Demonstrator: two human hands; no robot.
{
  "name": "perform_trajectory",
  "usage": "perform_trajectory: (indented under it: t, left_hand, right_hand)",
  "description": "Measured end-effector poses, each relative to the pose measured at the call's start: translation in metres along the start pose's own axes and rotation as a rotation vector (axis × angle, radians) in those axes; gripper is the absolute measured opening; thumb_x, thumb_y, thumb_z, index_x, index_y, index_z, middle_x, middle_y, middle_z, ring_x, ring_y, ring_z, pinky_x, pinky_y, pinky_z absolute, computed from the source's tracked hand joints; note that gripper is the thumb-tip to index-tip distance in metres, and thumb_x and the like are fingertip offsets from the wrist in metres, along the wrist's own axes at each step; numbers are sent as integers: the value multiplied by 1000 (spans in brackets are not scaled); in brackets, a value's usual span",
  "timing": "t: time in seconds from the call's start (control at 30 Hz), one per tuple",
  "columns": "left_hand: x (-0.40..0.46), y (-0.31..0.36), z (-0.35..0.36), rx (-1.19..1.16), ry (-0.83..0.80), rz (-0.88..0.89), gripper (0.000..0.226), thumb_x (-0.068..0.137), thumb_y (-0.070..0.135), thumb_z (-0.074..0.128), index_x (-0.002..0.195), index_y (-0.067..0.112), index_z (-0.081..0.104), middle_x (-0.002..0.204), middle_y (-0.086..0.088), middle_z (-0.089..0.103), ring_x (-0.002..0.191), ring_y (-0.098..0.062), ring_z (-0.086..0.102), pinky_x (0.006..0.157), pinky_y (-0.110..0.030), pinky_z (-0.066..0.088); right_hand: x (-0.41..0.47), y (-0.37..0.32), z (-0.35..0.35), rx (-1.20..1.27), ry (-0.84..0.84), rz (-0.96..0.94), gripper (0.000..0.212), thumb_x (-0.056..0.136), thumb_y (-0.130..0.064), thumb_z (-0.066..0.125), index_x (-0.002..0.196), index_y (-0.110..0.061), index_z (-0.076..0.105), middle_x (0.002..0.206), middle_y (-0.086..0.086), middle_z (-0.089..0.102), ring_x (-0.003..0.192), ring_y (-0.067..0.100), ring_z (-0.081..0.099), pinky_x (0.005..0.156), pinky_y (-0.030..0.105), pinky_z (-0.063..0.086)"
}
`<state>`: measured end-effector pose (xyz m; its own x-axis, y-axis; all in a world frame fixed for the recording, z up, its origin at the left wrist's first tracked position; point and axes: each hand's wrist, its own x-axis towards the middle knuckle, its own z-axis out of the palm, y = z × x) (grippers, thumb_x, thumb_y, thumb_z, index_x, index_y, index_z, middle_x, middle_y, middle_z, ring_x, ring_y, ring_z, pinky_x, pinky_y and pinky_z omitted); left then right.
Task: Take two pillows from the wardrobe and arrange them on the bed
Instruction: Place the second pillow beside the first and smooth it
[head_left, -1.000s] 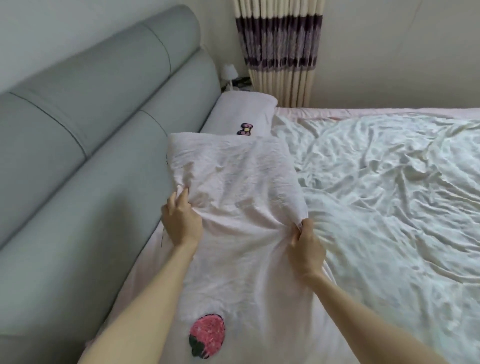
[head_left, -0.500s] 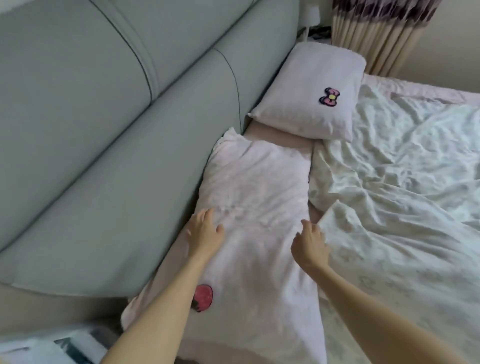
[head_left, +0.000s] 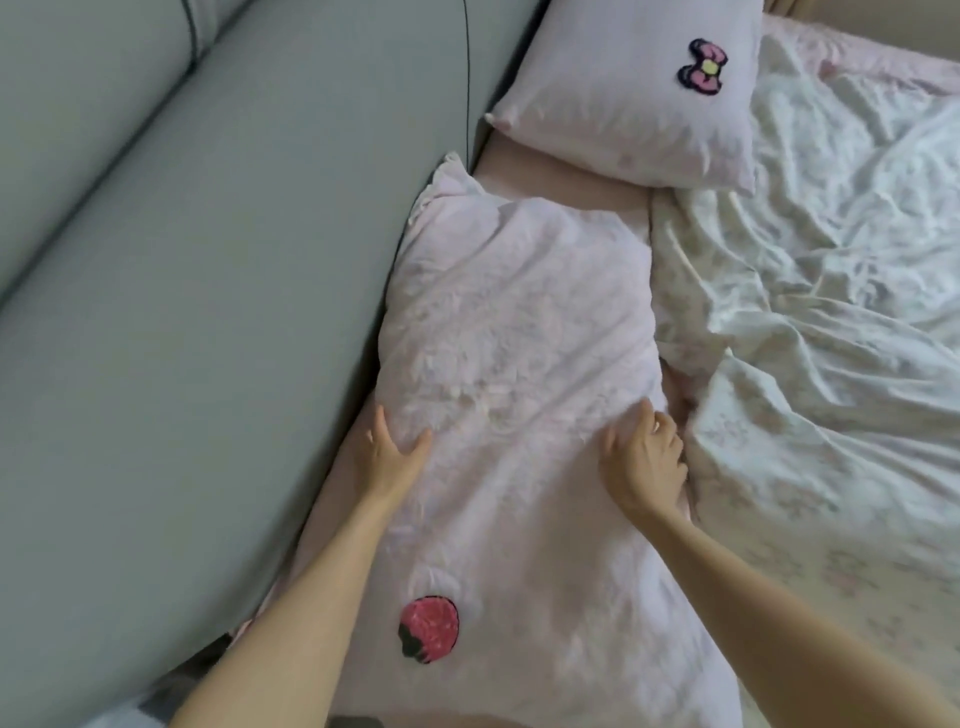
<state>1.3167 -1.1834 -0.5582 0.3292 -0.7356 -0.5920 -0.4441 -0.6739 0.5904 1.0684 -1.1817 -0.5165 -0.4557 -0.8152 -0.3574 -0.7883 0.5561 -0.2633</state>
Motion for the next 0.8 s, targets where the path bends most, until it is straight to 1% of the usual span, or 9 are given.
perform_trajectory:
  t: [0.13,0.2,0.27,0.33,0.47,0.57,0.63,0.7,0.8]
  left_hand:
    - [32,1,6,-141,-55,-16,102,71,46,72,146,26,5,153,-8,26,137,-27,31,114,-45,27]
    - [37,4,8,-194,-46,36,97,72,32,75,146,23,13,149,-7,34,134,-25,37,113,-43,29]
    - [35,15,11,-195,-9,127,86,78,20,71,145,16,18,148,-9,35,134,-25,37,112,-33,27]
    - [24,31,13,-154,57,235,73,85,13,61,145,10,19,149,-11,33,135,-25,34,107,-27,25]
    - [5,69,-6,21,251,476,52,88,8,54,136,0,36,128,-23,51,117,-38,48,99,-46,39]
    - [4,98,-28,86,330,612,51,88,9,55,136,2,37,124,-24,54,111,-39,50,94,-47,41]
    - [11,112,-39,151,370,603,54,88,17,56,137,6,36,118,-26,54,107,-41,51,90,-47,41]
    - [26,123,-45,219,312,472,65,86,31,58,142,16,29,119,-28,49,109,-43,47,93,-48,39]
    - [49,123,-43,405,128,230,81,81,50,57,145,27,14,140,-23,30,126,-42,33,106,-49,28]
  right_hand:
    - [20,0,7,6,-73,142,77,83,-51,46,142,-28,2,137,22,35,119,42,41,95,52,36]
    - [28,0,7,-2,-114,194,81,84,-51,46,143,-18,0,132,27,42,114,44,47,91,48,41]
    - [31,-6,9,42,-88,232,66,88,-37,46,137,-3,17,126,30,49,110,45,51,87,46,43]
    - [22,-14,11,125,1,204,40,90,-20,40,125,1,35,119,28,55,105,45,54,79,43,41]
    - [-2,-19,3,247,165,106,40,90,-6,31,130,-5,36,110,22,58,95,42,55,73,39,36]
    - [-9,-30,-9,408,314,120,30,90,-4,34,119,0,42,95,27,60,85,44,57,65,36,32]
    - [-7,-42,-13,454,356,127,20,88,-2,35,107,2,43,87,28,61,78,44,56,63,34,29]
    - [6,-49,-16,477,345,143,20,87,-2,34,106,0,41,88,27,60,78,44,57,63,36,31]
    - [32,-44,-18,366,208,214,29,91,-10,33,118,-2,41,112,25,55,101,42,53,78,44,41]
